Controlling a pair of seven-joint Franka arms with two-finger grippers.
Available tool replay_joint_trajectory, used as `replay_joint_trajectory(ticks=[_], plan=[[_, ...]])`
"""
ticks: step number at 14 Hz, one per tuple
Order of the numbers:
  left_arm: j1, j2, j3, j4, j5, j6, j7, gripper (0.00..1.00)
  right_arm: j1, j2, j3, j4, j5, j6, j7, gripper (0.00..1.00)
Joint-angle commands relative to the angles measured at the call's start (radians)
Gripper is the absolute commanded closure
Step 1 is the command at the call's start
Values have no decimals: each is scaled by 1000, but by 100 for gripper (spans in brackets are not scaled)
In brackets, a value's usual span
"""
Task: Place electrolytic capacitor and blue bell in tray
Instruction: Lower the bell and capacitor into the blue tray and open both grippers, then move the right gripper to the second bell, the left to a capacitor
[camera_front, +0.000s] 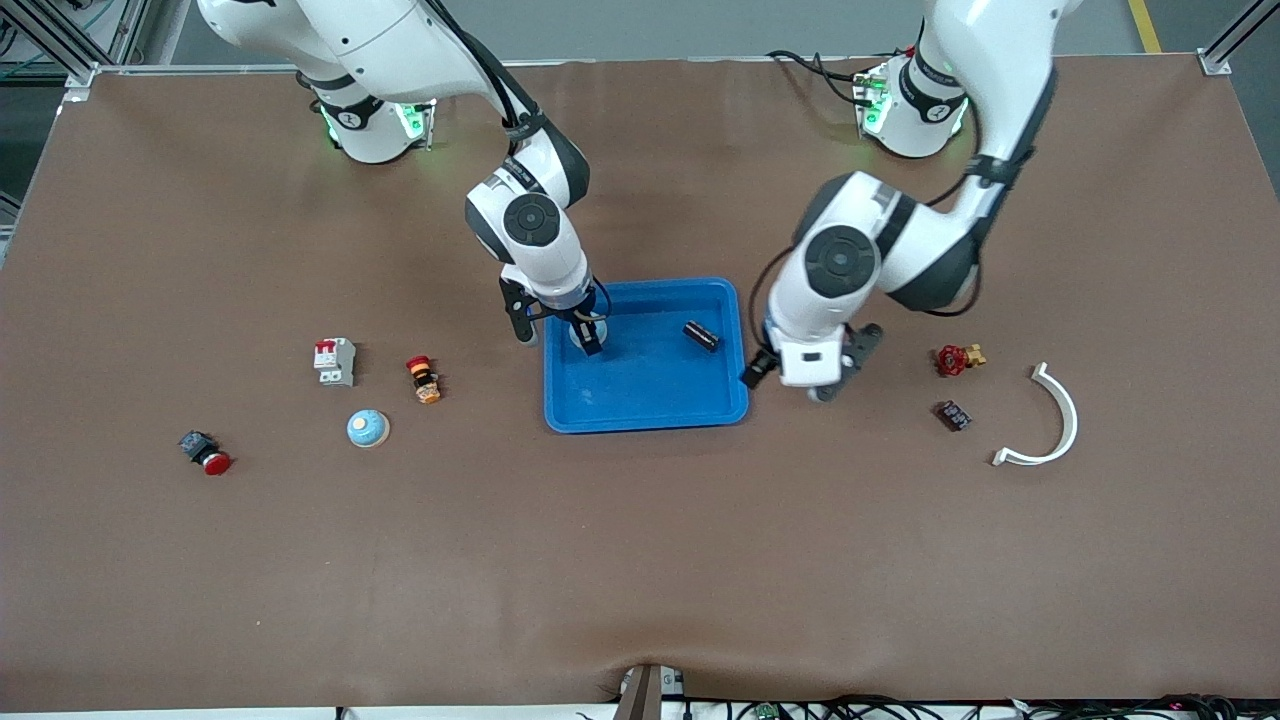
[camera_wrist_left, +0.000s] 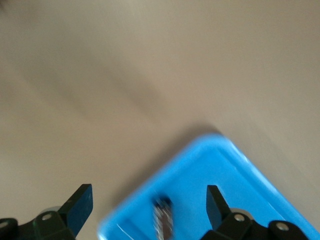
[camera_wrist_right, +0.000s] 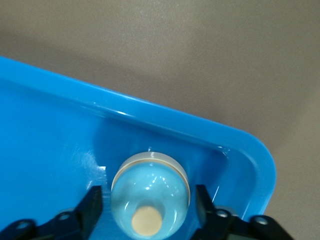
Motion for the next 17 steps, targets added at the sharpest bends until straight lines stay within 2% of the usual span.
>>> replay_joint_trajectory(ticks=[1, 3, 6, 8, 12, 14, 17], plan=[[103, -21, -4, -29, 52, -43, 141, 0, 8, -6, -5, 20, -21, -9, 25, 0], [200, -10, -7, -41, 90, -43, 234, 0, 0, -26, -5, 34, -22, -36, 14, 0], [319, -5, -9, -83, 121, -9, 372, 0, -23, -78, -4, 109, -22, -247, -50, 0], [366, 10, -9, -90, 121, 11, 427, 0, -69, -121, -1, 143, -19, -408, -247, 0], [448, 82, -7, -92, 143, 109, 512, 0, -150, -184, -5, 132, -19, -529, -679, 0], [456, 120, -4, -89, 141, 151, 512, 13, -205, -210, -5, 105, -22, -518, -843, 0], [462, 156, -4, -89, 141, 190, 512, 23, -284, -250, -7, 66, -22, -506, -1046, 0]])
